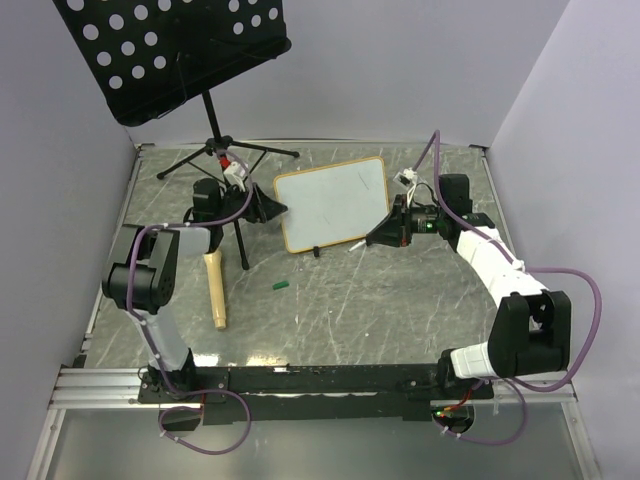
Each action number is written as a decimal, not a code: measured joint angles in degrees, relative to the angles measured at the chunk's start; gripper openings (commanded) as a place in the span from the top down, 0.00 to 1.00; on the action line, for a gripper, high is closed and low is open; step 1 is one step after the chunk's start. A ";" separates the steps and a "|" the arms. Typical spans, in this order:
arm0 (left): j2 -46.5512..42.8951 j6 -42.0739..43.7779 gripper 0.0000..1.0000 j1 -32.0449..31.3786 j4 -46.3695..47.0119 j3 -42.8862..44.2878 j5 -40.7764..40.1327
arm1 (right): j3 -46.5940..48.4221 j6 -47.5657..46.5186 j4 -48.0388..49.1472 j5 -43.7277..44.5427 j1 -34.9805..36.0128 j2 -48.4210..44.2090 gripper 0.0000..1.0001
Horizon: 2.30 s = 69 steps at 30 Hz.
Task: Write a sentence on the whiteboard
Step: Pick up the whiteboard from the whiteboard stand, then place the whiteboard at the center of the board.
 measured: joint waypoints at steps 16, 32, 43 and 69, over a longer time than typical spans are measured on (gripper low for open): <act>4.57 -4.31 0.99 -2.64 6.16 0.70 2.47 | 0.90 -1.29 -1.31 -0.22 0.00 0.72 1.00; 4.26 -7.08 0.99 -2.99 13.81 0.79 5.73 | 0.90 -1.95 -2.51 -0.22 0.00 0.81 1.00; 3.54 -13.88 0.99 -2.69 19.74 0.87 4.96 | 0.90 -2.60 -2.84 -0.20 0.00 0.81 1.00; -14.27 -27.98 0.99 -22.29 28.46 -25.07 -15.63 | 6.19 -8.04 -11.21 3.87 0.37 -15.61 1.00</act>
